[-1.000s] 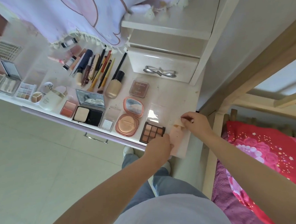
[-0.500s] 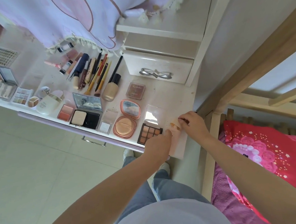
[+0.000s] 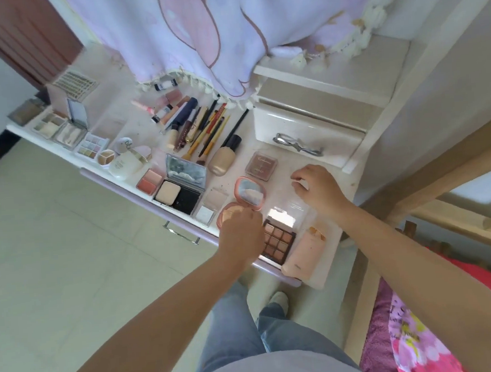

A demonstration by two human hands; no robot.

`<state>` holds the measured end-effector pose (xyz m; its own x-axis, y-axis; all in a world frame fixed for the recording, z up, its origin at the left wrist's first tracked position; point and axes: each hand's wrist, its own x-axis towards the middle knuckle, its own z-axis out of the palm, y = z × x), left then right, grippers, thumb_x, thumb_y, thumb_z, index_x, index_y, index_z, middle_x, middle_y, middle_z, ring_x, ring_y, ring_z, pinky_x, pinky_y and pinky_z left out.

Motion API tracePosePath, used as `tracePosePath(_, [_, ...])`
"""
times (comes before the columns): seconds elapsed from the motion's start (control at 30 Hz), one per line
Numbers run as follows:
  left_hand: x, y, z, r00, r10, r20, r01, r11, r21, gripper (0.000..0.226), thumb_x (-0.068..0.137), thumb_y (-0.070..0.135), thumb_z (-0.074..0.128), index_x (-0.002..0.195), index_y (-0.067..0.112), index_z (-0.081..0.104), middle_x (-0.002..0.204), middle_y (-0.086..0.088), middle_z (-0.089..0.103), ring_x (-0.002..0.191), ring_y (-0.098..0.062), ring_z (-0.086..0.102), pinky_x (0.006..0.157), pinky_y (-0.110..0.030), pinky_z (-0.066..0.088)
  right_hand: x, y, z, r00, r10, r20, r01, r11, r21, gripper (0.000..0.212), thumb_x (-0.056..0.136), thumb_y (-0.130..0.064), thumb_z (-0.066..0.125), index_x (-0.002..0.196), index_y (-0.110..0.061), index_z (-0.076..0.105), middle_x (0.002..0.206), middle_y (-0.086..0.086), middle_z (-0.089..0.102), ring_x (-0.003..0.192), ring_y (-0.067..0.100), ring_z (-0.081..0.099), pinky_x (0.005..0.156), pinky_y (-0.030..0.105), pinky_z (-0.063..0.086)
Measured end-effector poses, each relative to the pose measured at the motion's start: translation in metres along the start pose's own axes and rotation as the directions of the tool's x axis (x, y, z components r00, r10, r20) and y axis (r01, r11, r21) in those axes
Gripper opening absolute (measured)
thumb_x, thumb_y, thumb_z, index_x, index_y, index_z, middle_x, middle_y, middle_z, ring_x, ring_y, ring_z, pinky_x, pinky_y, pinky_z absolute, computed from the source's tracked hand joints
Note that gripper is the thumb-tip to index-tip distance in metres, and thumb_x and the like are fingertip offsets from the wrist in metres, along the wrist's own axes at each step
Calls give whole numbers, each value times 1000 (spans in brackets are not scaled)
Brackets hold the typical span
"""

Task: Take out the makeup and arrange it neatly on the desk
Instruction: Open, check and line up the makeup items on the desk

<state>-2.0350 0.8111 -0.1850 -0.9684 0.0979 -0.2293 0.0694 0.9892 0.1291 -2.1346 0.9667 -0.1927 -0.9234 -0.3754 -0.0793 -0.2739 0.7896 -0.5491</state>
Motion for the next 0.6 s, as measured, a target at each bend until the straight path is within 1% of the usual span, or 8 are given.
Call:
tracePosePath(0.07, [1,-20,-10,998,-64,-21,64,998,13,30,94,21,37,120,8,46,120,-9,51,109,-24,48,87,-31,42,28,-9,8,997,-42,62,45,997,-62,30,88,-10,52,116,-3,59,116,16,59,112,30,50,94,27,34])
tracePosePath(0.17, [-4,-44,-20,989,-146,-10,147,989,22,34,95,26,38,124,9,43,124,-8,48,113,-22,45,89,-32,42,62,-22,26,981,-75,177,105,981,-166,35,85,-11,54,119,-4,54,117,17,55,114,30,48,93,30,36])
tracePosePath(0.27, [-12,-61,-26,984,-180,1,180,984,11,34,95,27,38,123,10,44,125,-7,47,115,-22,44,89,-32,42,79,-28,40,965,-24,260,87,968,-234,37,85,-11,52,122,-7,47,122,17,45,117,33,41,95,35,36])
tracePosePath(0.33, [-15,-70,-28,981,-193,7,193,981,-1,33,94,26,39,123,10,43,125,-6,46,116,-22,43,90,-31,40,84,-29,45,967,2,253,73,955,-287,31,87,-12,47,118,-7,47,122,16,45,116,32,40,93,37,38])
tracePosePath(0.4, [-15,-77,-29,978,-208,2,208,978,-22,34,94,26,39,123,10,44,124,-6,47,115,-22,43,92,-31,40,88,-30,47,973,-1,229,63,962,-265,26,87,-12,48,113,-6,50,117,16,47,113,32,41,91,37,41])
tracePosePath(0.5, [-10,-83,-30,975,-222,-2,221,972,-76,35,94,26,40,124,10,44,123,-6,47,115,-21,43,92,-30,42,86,-31,39,966,11,259,38,982,-183,28,81,-19,62,106,-8,55,109,13,53,104,29,49,87,38,45])
tracePosePath(0.57, [-3,-83,-33,974,-227,-1,224,960,-166,35,93,25,43,124,10,44,123,-6,48,115,-20,43,93,-29,41,80,-30,27,960,26,278,-2,997,-83,34,75,-19,68,105,-7,57,108,10,57,102,27,53,85,35,45])
tracePosePath(0.6, [1,-82,-35,976,-218,1,213,952,-220,36,93,25,45,125,11,44,124,-6,48,116,-19,44,94,-28,40,75,-29,19,962,29,273,-26,1000,-15,33,74,-16,68,104,-7,58,105,7,59,100,24,54,82,30,44])
